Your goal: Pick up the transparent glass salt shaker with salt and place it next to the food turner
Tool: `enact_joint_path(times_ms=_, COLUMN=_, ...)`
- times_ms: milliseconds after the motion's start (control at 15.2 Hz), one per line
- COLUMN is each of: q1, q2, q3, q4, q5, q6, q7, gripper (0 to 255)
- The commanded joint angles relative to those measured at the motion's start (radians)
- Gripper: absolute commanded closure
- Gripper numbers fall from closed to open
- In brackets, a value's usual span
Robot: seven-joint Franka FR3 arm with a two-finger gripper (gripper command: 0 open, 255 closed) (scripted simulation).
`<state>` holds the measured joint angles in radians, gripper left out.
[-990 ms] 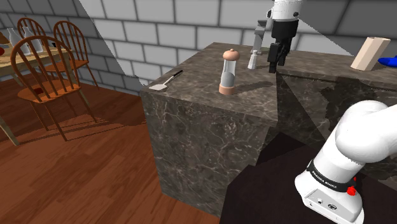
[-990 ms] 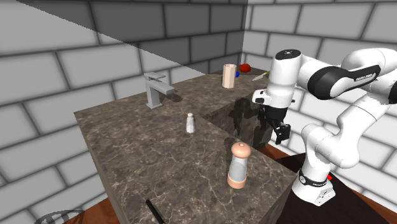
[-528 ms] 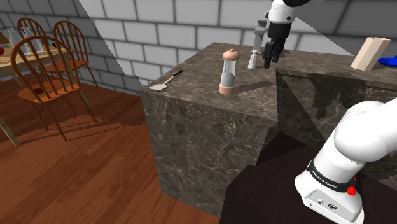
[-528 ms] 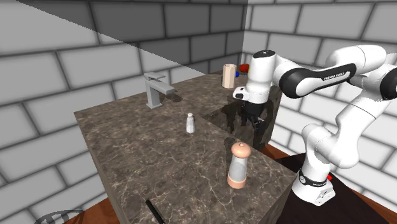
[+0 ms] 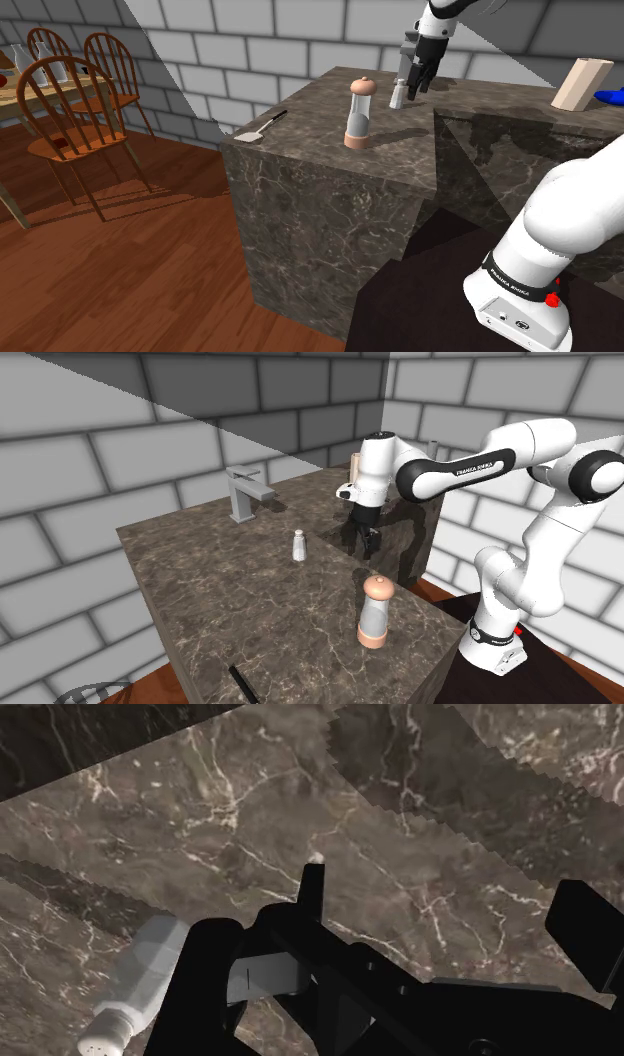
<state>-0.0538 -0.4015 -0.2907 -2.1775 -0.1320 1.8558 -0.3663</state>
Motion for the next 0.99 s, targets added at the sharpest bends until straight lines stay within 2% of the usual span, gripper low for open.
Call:
enact_joint_path(times_ms=0, q1=-0.002, q2=0.062, q3=-0.035, q4=0.05, q5=0.017, q6=0.033, q7=-0.041, gripper=0)
enact_joint_path(times_ms=396, q1=-0.012, q2=0.251, q3=-0.131, q4=0.209, q5=0.111, q6=0.11, q7=-0.174, gripper=0)
enact_joint_path(times_ms=660, q1=-0.032, q2=0.393, q3=-0.183, q4=0.342, q5=0.212, q6=0.133, q7=-0.274, gripper=0)
enact_joint_path(times_ms=924, q1=-0.077, q2=0.541, q3=-0.212, q4=0.496, q5=0.328, q6=0.128, q7=-0.367, gripper=0)
